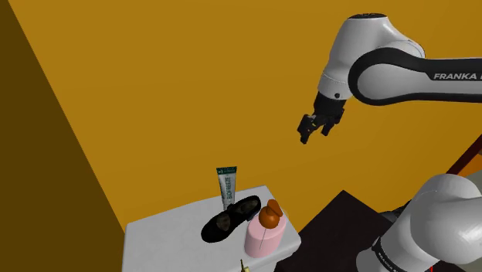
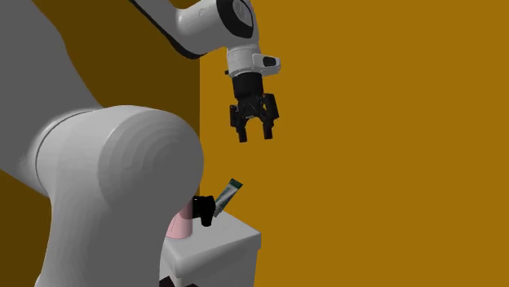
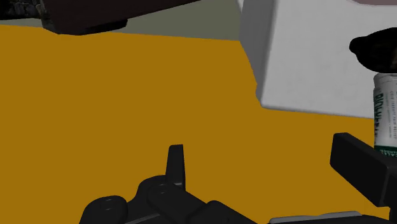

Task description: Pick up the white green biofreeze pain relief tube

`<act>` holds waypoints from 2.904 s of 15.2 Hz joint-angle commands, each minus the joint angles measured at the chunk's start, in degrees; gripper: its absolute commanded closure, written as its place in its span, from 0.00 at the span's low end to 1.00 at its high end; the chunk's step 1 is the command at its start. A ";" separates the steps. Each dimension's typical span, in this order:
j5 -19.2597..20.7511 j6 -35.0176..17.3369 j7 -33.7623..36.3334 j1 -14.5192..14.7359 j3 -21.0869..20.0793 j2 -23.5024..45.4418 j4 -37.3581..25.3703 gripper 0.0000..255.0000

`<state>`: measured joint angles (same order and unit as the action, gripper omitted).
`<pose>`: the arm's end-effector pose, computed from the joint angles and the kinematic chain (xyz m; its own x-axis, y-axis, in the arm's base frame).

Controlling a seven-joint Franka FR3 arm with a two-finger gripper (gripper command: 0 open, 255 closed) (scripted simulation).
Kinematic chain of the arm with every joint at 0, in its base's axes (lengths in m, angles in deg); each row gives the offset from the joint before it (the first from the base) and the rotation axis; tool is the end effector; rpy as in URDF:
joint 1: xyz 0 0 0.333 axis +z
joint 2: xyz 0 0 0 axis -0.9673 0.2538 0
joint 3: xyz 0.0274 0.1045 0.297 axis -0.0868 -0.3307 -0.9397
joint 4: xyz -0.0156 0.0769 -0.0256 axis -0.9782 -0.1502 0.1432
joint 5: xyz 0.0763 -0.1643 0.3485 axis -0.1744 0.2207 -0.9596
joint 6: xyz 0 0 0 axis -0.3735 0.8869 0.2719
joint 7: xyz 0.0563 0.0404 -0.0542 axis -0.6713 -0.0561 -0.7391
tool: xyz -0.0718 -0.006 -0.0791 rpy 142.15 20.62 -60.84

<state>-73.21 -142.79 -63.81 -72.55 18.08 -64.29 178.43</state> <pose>0.3250 0.0571 0.5203 0.9770 -0.1763 0.1197 -0.1849 -0.9806 0.0647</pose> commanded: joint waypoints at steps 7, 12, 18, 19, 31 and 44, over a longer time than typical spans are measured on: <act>-2.67 -13.80 16.82 0.76 -12.67 7.24 3.44 0.00; -0.55 -21.89 28.90 -1.63 -21.78 15.97 1.50 0.00; 10.49 -28.53 47.83 -8.74 -34.27 29.83 -4.80 0.00; 13.71 -28.97 51.77 -10.26 -36.46 32.65 -6.32 0.00; 42.55 -27.63 79.91 -10.40 -39.91 55.56 -15.82 0.00; 43.15 -27.76 80.41 -10.19 -39.66 56.01 -15.81 1.00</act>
<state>-30.11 -170.57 16.58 -82.76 -21.61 -8.39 162.70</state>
